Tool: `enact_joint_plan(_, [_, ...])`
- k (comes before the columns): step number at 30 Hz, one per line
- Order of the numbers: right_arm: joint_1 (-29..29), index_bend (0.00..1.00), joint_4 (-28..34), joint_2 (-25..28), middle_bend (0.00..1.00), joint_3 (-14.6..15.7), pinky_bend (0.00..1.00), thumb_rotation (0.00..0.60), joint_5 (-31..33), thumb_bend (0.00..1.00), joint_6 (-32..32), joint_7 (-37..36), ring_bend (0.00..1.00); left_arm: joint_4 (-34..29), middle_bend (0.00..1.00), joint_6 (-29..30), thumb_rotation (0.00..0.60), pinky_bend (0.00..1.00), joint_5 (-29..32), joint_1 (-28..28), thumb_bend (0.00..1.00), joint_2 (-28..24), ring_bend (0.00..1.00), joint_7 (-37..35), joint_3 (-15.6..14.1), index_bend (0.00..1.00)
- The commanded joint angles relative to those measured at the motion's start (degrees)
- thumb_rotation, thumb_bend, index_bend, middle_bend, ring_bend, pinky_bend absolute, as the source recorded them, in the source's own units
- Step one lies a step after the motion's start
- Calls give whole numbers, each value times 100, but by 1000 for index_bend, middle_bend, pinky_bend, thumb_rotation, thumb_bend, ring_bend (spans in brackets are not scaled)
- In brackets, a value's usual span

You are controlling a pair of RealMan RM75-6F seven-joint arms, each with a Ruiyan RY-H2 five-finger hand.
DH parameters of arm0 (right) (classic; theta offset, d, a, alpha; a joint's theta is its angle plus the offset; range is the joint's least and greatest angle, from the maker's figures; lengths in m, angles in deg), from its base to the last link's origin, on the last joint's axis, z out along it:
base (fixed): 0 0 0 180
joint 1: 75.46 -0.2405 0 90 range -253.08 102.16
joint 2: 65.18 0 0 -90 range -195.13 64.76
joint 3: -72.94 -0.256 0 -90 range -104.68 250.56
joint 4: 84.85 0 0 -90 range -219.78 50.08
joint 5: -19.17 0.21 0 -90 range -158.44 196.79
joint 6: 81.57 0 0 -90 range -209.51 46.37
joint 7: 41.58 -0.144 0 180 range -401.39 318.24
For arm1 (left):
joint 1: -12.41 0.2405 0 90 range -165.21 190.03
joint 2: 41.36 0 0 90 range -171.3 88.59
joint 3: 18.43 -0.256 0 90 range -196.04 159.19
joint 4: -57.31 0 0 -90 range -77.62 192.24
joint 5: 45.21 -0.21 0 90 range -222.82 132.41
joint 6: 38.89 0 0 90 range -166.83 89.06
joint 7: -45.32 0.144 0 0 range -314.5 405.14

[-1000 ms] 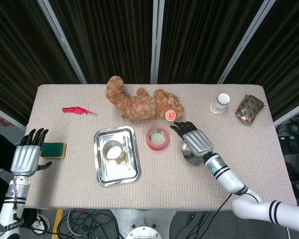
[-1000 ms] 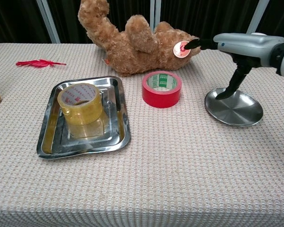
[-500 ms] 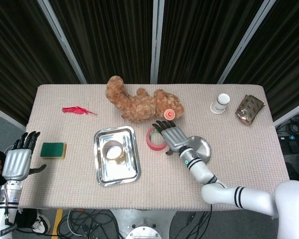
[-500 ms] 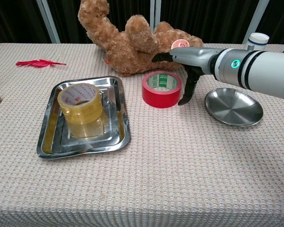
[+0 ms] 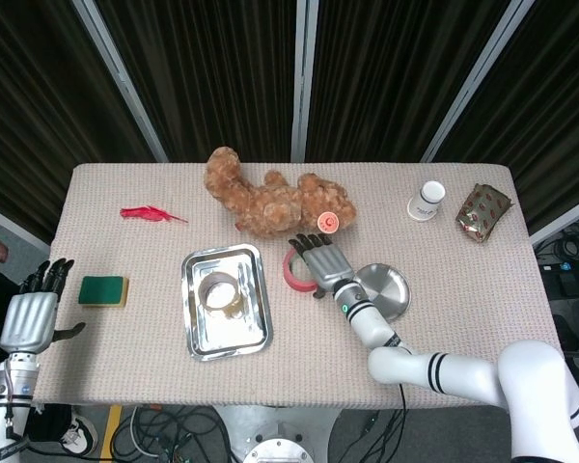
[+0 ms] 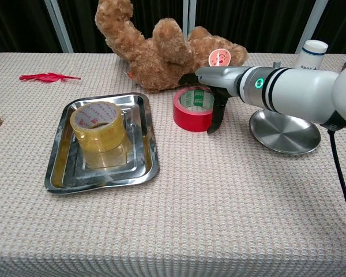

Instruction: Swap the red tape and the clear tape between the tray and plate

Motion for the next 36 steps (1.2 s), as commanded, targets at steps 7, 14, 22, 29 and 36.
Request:
enact_joint_plan(7, [-38, 0, -107, -160, 146, 38, 77, 600, -127, 29, 157, -167, 27, -78, 61, -68, 600, 152, -50, 26, 75, -40, 0, 28, 82, 24])
enact_joint_plan(14, [14, 5, -146, -230, 366, 29, 380, 600, -322, 140, 339, -311, 253, -102, 60, -172, 600, 152, -36, 33, 74, -37, 0, 27, 133, 24])
enact_joint_plan(22, [263, 50, 321, 102, 435, 2, 458, 600, -866, 184, 656, -642, 320, -151, 60, -203, 600, 153, -69, 63, 75, -74, 0, 28, 173, 25])
enact_joint_plan(29, [1008, 50, 1646, 1140, 436, 305, 458, 600, -1569, 183, 1518, -814, 320, -227, 60, -243, 600, 153, -118, 59, 74, -86, 0, 63, 195, 26])
enact_joint_plan(36, [1690, 50, 2010, 1663, 434, 821, 458, 600, -1965, 184, 1975, -944, 320, -283, 60, -236, 600, 153, -212, 56, 74, -73, 0, 49, 217, 26])
